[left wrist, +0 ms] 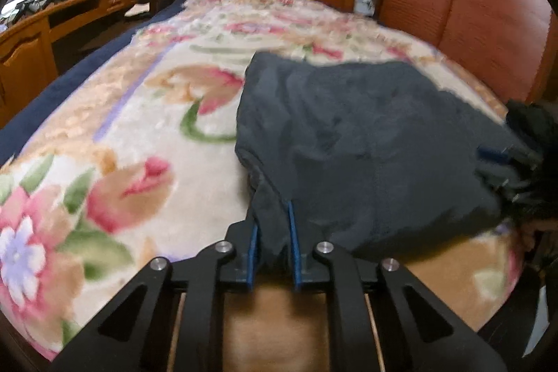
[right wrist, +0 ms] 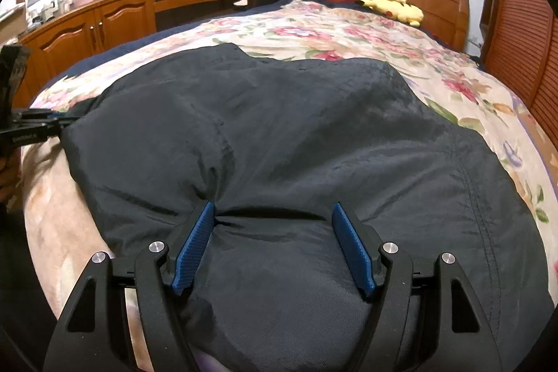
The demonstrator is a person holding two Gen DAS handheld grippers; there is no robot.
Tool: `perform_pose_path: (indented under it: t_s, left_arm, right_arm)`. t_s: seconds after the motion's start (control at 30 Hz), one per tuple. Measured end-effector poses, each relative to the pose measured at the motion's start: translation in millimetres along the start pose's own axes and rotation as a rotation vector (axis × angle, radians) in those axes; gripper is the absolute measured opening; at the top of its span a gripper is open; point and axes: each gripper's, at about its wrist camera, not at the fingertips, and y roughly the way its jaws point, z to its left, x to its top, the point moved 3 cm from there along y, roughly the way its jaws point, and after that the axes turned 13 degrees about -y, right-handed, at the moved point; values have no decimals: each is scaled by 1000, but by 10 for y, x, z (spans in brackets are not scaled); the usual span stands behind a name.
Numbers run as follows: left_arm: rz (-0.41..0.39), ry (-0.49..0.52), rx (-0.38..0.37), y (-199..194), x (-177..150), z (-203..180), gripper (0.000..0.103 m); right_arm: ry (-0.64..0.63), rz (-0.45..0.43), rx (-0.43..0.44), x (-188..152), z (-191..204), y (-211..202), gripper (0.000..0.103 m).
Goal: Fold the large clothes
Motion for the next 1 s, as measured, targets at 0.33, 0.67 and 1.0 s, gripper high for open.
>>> perform_pose_path:
  t_s: [0.33, 0.67, 1.0]
  left_arm:
    - [-179, 143, -112, -577, 738, -946, 5]
    - [-212, 394, -231, -611, 984, -2399, 1]
    - [-124, 518, -348, -321, 794, -3665, 1]
  right_arm:
    - [32, -11, 37, -41, -111, -229, 72]
    - [113, -8, -118, -431, -576, -844, 72]
    - [241, -32, -226, -890, -1035, -1439, 72]
